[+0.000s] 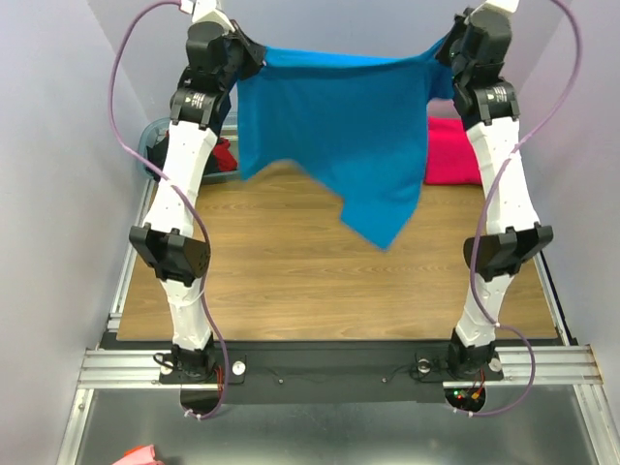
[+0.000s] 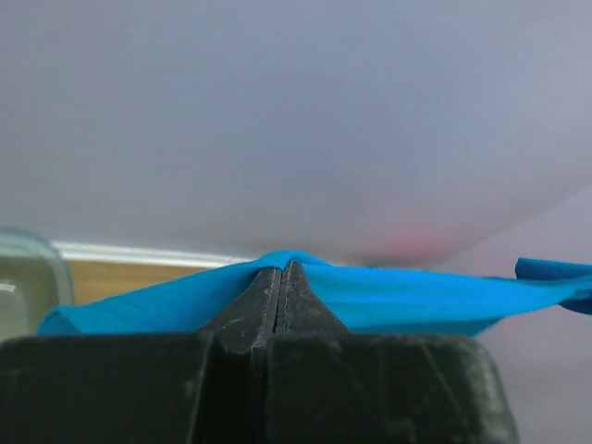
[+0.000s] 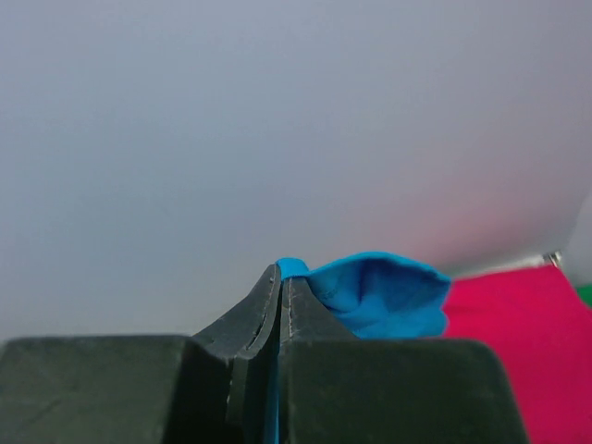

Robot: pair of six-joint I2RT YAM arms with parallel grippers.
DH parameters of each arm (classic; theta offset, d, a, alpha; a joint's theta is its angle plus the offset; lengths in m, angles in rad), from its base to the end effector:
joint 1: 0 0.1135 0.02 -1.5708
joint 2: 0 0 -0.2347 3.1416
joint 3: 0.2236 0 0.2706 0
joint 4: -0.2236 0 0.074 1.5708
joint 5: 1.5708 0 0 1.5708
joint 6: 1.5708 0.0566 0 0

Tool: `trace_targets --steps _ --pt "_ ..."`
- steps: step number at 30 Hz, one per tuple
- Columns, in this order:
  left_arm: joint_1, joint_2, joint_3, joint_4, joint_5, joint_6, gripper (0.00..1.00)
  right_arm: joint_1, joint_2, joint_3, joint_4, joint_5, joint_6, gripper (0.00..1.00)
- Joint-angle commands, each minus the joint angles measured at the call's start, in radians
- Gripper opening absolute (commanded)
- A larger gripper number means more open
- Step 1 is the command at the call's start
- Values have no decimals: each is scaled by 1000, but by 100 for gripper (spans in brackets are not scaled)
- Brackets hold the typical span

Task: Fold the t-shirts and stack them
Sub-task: Flatten the tshirt out

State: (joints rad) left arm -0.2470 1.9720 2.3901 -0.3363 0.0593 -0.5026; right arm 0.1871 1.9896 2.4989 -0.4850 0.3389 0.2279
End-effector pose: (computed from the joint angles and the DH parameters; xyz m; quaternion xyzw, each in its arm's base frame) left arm 0.4438 -0.1154 0.5022 -0.0647 0.6746 -0.2878 0.6767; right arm 0.4397 0.0641 0.5121 0.1347 0.6859 0.0301 0.7145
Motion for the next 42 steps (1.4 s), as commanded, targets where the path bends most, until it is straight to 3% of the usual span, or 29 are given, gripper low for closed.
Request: trace_targets --steps 1,3,6,8,9,11,12,16,21,22,23,24,25,26,27,28,29,30,35,42 --pt "-1 -180 42 214 33 51 0 18 -216 -53 252 -55 -56 0" --pt "0 -225 -20 215 24 59 0 18 -259 -116 261 -43 -79 0" --pt "0 -304 -234 244 48 68 0 17 -348 -263 261 -27 -134 0" --pt "0 -355 -470 275 60 68 0 17 -425 -391 261 -55 -140 0" --pt "0 -404 -558 317 59 52 0 17 -513 -548 261 -89 -148 0" --pt "-1 -453 -817 379 74 20 0 18 -605 -705 261 -92 -122 0" --pt "-6 -502 -900 396 82 6 0 18 -709 -885 260 -107 -104 0" --pt "-62 -637 -1402 492 74 -99 0 18 -984 -1346 243 -138 104 1" --pt "-181 -800 -1721 458 1 -166 0 18 -1196 -1731 70 -230 358 7" --pt "-187 -815 -1771 426 -28 -194 7 18 -1207 -1771 1 -283 375 14" --pt "-189 -829 -1787 351 -86 -198 15 18 -1209 -1831 -41 -306 378 18" --pt "-189 -850 -1802 314 -105 -206 32 18 -1203 -1851 -84 -323 384 24" --pt "-190 -861 -1821 236 -143 -240 65 18 -1197 -1879 -168 -330 419 46" --pt "-189 -874 -1830 209 -151 -249 75 18 -1183 -1873 -196 -334 447 57" --pt "-190 -906 -1836 186 -153 -257 77 18 -1181 -1865 -216 -391 447 62" --pt "-189 -924 -1836 163 -160 -269 85 18 -1181 -1858 -239 -444 483 75" --pt "-190 -946 -1833 116 -180 -293 88 18 -1187 -1849 -248 -452 508 82" --pt "-190 -993 -1827 97 -190 -297 89 18 -1207 -1826 -254 -471 522 100" --pt "-190 -1111 -1732 -44 -260 -309 93 20 -1238 -1711 -302 -384 484 100" --pt "-190 -1050 -1680 31 -234 -283 95 18 -1099 -1618 -267 -312 360 100"
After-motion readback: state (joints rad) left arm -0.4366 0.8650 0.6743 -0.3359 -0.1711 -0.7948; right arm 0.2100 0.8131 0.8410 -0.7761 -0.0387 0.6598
